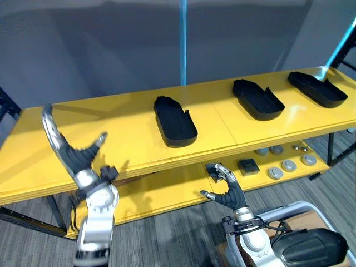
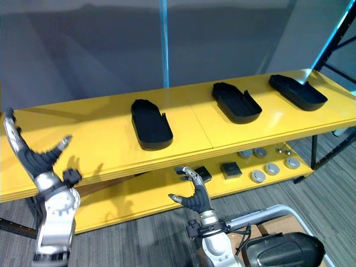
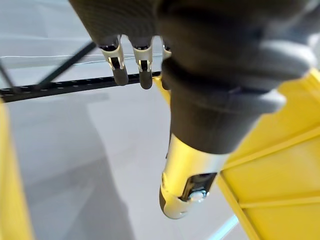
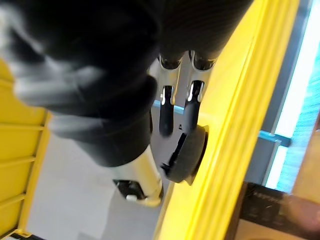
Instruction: Walk over and take plastic housings, then place them on the shelf
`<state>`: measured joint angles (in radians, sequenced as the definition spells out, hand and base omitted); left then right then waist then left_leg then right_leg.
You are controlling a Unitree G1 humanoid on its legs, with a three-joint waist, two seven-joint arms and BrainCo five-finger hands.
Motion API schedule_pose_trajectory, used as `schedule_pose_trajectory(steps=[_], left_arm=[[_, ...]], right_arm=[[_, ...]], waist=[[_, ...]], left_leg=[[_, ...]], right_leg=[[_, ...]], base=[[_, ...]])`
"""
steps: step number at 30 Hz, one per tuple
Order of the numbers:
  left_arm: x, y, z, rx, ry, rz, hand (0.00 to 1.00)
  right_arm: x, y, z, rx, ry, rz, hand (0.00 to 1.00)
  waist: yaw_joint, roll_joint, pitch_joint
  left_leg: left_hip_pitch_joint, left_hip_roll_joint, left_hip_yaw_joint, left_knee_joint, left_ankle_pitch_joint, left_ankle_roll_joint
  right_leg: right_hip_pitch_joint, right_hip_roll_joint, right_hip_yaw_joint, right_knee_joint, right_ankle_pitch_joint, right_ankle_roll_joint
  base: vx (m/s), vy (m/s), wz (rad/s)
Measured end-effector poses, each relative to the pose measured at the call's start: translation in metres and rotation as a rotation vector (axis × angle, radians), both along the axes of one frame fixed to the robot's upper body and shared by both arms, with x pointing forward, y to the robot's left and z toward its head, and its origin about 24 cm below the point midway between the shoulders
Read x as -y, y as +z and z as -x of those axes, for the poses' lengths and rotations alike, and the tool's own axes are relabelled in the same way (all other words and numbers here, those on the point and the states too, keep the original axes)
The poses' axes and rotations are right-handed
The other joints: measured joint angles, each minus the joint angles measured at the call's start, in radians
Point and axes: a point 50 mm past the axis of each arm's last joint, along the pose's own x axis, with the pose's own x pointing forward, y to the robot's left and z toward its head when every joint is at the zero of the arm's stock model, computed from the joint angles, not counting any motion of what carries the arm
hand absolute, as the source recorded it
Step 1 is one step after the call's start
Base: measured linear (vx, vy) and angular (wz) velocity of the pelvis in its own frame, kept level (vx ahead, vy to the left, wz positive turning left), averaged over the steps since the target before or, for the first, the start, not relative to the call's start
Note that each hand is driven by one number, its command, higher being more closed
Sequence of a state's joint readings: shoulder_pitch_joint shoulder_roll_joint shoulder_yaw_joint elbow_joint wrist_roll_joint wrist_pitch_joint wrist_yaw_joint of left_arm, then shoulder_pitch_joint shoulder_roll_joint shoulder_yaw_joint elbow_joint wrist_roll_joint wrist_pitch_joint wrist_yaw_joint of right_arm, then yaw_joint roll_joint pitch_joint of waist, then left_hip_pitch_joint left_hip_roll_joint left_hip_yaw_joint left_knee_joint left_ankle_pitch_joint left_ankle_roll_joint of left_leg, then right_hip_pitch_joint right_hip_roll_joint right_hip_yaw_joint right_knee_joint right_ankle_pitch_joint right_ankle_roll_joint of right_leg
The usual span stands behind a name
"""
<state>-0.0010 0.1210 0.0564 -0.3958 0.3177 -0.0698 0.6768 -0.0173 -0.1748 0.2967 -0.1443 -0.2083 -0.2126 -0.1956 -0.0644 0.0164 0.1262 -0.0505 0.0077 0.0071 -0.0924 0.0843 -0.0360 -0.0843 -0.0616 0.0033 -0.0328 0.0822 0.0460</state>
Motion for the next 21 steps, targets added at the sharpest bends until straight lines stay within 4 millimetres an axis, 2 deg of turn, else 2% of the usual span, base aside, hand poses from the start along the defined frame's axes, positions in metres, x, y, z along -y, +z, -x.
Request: schedule_pose_trajectory(steps=[3, 4, 6, 10, 13, 15, 19, 21], left_arm=[[0.017, -0.019, 0.013, -0.07, -0.089, 0.038, 0.0], [0.024, -0.03, 0.018, -0.117, -0.14, 0.069, 0.0], [0.029, -0.037, 0.023, -0.153, -0.185, 0.096, 0.0], [0.033, -0.054, 0.031, -0.22, -0.27, 0.2, 0.0], [0.035, -0.062, 0.032, -0.249, -0.306, 0.24, 0.0], [0.041, -0.067, 0.032, -0.262, -0.36, 0.262, 0.0], [0.053, -0.075, 0.028, -0.291, -0.456, 0.307, 0.0], [0.057, -0.081, 0.026, -0.315, -0.494, 0.323, 0.0]], right_arm=[[-0.006, 0.007, -0.008, 0.027, 0.003, -0.025, 1.0], [-0.01, 0.01, -0.015, 0.037, 0.004, -0.036, 1.0], [-0.013, 0.012, -0.023, 0.037, 0.006, -0.041, 1.0], [-0.021, 0.013, -0.057, -0.003, -0.002, -0.05, 1.0], [-0.02, 0.022, -0.081, -0.008, -0.04, -0.056, 1.0], [-0.02, 0.042, -0.099, 0.026, -0.056, -0.049, 1.0], [-0.007, 0.076, -0.119, 0.095, -0.11, -0.066, 1.0], [0.011, 0.091, -0.127, 0.122, -0.187, -0.083, 1.0]], waist=[[0.002, 0.003, -0.016], [0.013, 0.004, -0.03], [0.024, 0.004, -0.031], [0.04, 0.008, -0.028], [0.066, 0.02, -0.013], [0.099, 0.035, 0.017], [0.108, 0.053, 0.062], [0.118, 0.057, 0.093]], left_leg=[[-0.004, -0.004, -0.012, 0.0, 0.002, 0.001], [-0.013, -0.005, -0.014, 0.0, 0.003, -0.001], [-0.019, -0.006, -0.021, 0.0, 0.005, -0.004], [-0.067, -0.009, -0.068, 0.0, 0.036, -0.007], [-0.094, -0.01, -0.096, 0.001, 0.05, -0.009], [-0.113, -0.008, -0.1, 0.001, 0.057, -0.01], [-0.161, -0.008, -0.12, 0.001, 0.069, -0.016], [-0.181, -0.007, -0.123, 0.001, 0.074, -0.016]], right_leg=[[0.0, -0.005, -0.017, 0.007, -0.004, 0.002], [-0.008, -0.006, -0.02, 0.007, -0.006, 0.005], [-0.012, -0.007, -0.024, 0.007, -0.006, 0.005], [-0.036, -0.012, -0.074, 0.008, 0.0, 0.0], [-0.05, -0.015, -0.101, 0.01, 0.009, -0.005], [-0.066, -0.013, -0.099, 0.004, 0.021, -0.008], [-0.101, -0.013, -0.122, -0.003, 0.038, -0.008], [-0.112, -0.011, -0.123, -0.018, 0.05, -0.01]], base=[[-0.02, 0.02, 0.16], [-0.02, 0.021, 0.09], [-0.02, 0.012, 0.12], [-0.03, 0.008, 0.33], [-0.03, 0.019, 0.28], [-0.04, 0.024, 0.08], [-0.05, 0.022, 0.15], [-0.04, 0.016, 0.04]])
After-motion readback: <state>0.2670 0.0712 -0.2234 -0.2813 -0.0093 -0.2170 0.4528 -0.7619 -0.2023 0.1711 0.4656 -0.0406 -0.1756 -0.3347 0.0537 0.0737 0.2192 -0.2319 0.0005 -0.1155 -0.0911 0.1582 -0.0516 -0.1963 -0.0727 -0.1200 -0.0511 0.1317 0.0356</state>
